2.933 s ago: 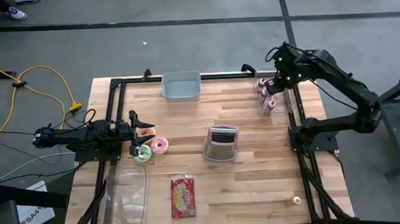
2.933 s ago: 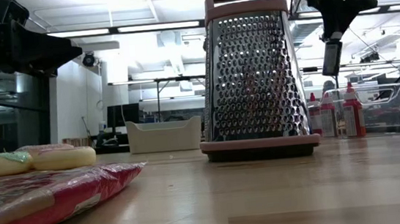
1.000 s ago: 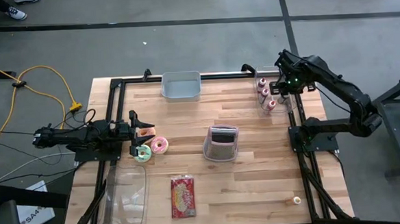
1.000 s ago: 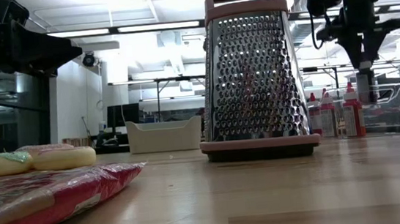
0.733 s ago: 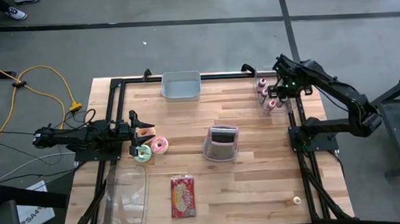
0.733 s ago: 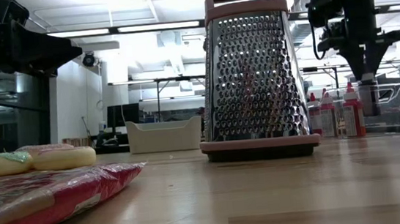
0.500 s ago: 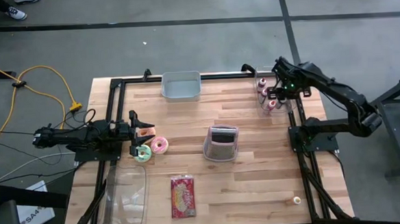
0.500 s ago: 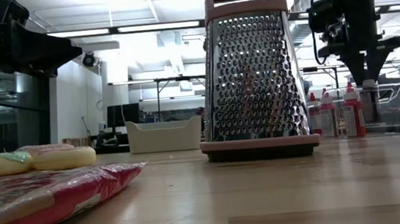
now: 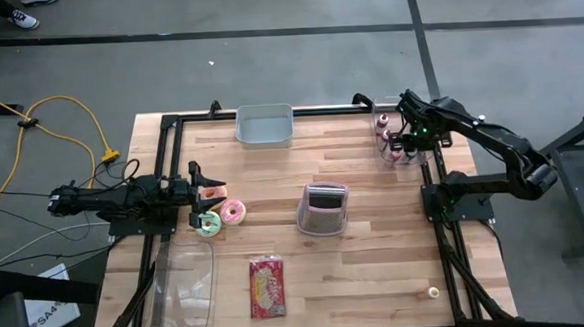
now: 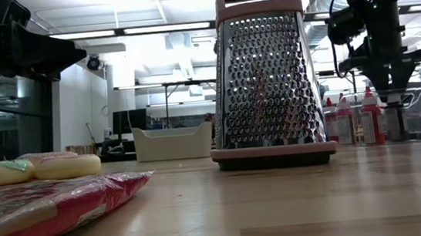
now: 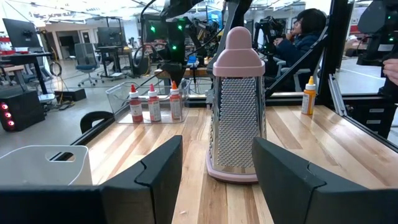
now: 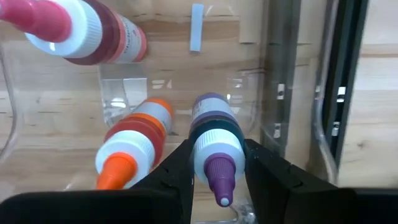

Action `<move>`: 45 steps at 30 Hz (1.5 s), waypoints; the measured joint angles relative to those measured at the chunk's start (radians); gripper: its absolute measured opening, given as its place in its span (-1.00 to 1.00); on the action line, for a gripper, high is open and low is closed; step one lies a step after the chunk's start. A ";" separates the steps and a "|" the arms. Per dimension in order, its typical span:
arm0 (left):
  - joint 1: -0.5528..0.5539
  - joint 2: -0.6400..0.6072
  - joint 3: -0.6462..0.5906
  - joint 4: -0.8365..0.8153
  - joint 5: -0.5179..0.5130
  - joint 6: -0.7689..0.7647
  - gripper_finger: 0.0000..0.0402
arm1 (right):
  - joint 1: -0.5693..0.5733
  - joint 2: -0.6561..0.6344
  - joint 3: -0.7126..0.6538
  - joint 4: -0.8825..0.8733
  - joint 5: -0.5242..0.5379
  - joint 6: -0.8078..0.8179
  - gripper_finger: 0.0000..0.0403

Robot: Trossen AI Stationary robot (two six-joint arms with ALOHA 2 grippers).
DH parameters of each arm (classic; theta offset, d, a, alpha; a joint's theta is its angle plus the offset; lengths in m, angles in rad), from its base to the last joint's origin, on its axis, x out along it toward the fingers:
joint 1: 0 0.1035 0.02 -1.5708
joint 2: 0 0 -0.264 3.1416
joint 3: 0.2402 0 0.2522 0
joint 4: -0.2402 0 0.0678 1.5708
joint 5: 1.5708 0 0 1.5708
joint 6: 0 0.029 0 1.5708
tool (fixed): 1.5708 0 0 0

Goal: Pick & Place Food Item
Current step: Put the violet food coloring into the right transparent bin, then put the yellow food coloring into the right transparent bin

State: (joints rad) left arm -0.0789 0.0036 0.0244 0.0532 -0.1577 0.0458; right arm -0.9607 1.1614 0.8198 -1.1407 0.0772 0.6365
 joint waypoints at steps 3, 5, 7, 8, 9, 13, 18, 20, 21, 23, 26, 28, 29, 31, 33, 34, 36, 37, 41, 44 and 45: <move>0.000 0.000 0.000 0.000 0.000 0.000 -0.06 | 0.000 0.000 -0.001 0.003 -0.002 0.000 -0.47; 0.000 0.000 0.000 0.000 0.000 0.000 -0.06 | 0.000 0.000 -0.001 0.003 -0.001 0.000 -0.47; 0.000 0.000 0.000 0.000 0.000 0.000 -0.06 | 0.000 0.000 -0.001 0.003 0.001 0.000 -0.47; 0.000 0.000 0.000 0.000 0.000 0.000 -0.06 | 0.000 0.000 -0.001 0.003 0.001 0.000 -0.47; 0.000 0.000 0.000 0.000 0.000 0.000 -0.06 | 0.000 0.000 -0.001 0.004 0.001 0.000 -0.47; 0.000 0.000 0.000 0.000 0.000 0.000 -0.06 | 0.000 0.000 -0.001 0.008 0.001 0.006 -0.41; 0.000 0.000 0.000 0.000 0.000 0.000 -0.06 | 0.000 0.000 -0.001 0.007 0.002 0.014 -0.26; 0.000 0.000 0.000 0.000 0.000 0.000 -0.06 | 0.000 0.000 -0.001 0.007 0.002 0.014 -0.21; 0.000 0.000 0.000 0.000 0.000 0.000 -0.06 | 0.000 0.000 -0.001 0.007 0.002 0.014 -0.20; 0.000 0.000 0.000 0.000 0.000 0.000 -0.06 | 0.000 0.000 -0.001 0.007 0.002 0.014 -0.17; 0.000 0.000 0.000 0.000 0.000 0.000 -0.06 | 0.000 0.000 -0.001 0.007 0.002 0.015 -0.16; 0.000 0.000 0.000 0.000 0.000 0.000 -0.06 | -0.001 -0.003 -0.001 0.007 0.002 0.014 -0.17; 0.000 0.000 0.000 0.000 0.000 0.000 -0.06 | -0.003 -0.008 -0.001 0.007 0.000 0.015 -0.17; 0.000 0.000 0.000 0.000 0.000 0.000 -0.06 | -0.010 -0.023 -0.001 0.008 -0.003 0.015 -0.17; 0.000 0.000 0.000 0.000 0.000 0.000 -0.06 | -0.017 -0.042 0.000 0.008 -0.002 0.015 -0.17; 0.000 0.000 0.000 0.000 0.000 0.000 -0.06 | -0.021 -0.054 0.000 0.009 -0.005 0.015 -0.17; 0.000 0.000 0.000 0.000 0.000 0.000 -0.06 | -0.029 -0.082 0.000 0.008 -0.007 0.015 -0.18; 0.000 0.000 0.000 0.000 0.000 0.000 -0.06 | -0.032 -0.097 0.000 0.009 -0.006 0.015 -0.18; 0.000 0.000 0.000 0.000 0.000 0.000 -0.06 | -0.041 -0.157 0.000 0.009 -0.006 0.015 -0.18; 0.000 0.000 0.000 0.000 0.000 0.000 -0.06 | -0.042 -0.200 0.000 0.009 -0.006 0.014 -0.18; 0.000 0.000 0.000 0.000 0.000 0.000 -0.06 | -0.042 -0.212 0.000 0.009 -0.006 0.014 -0.18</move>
State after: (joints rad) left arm -0.0792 0.0038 0.0244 0.0532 -0.1577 0.0460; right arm -1.0031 0.9496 0.8196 -1.1320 0.0708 0.6510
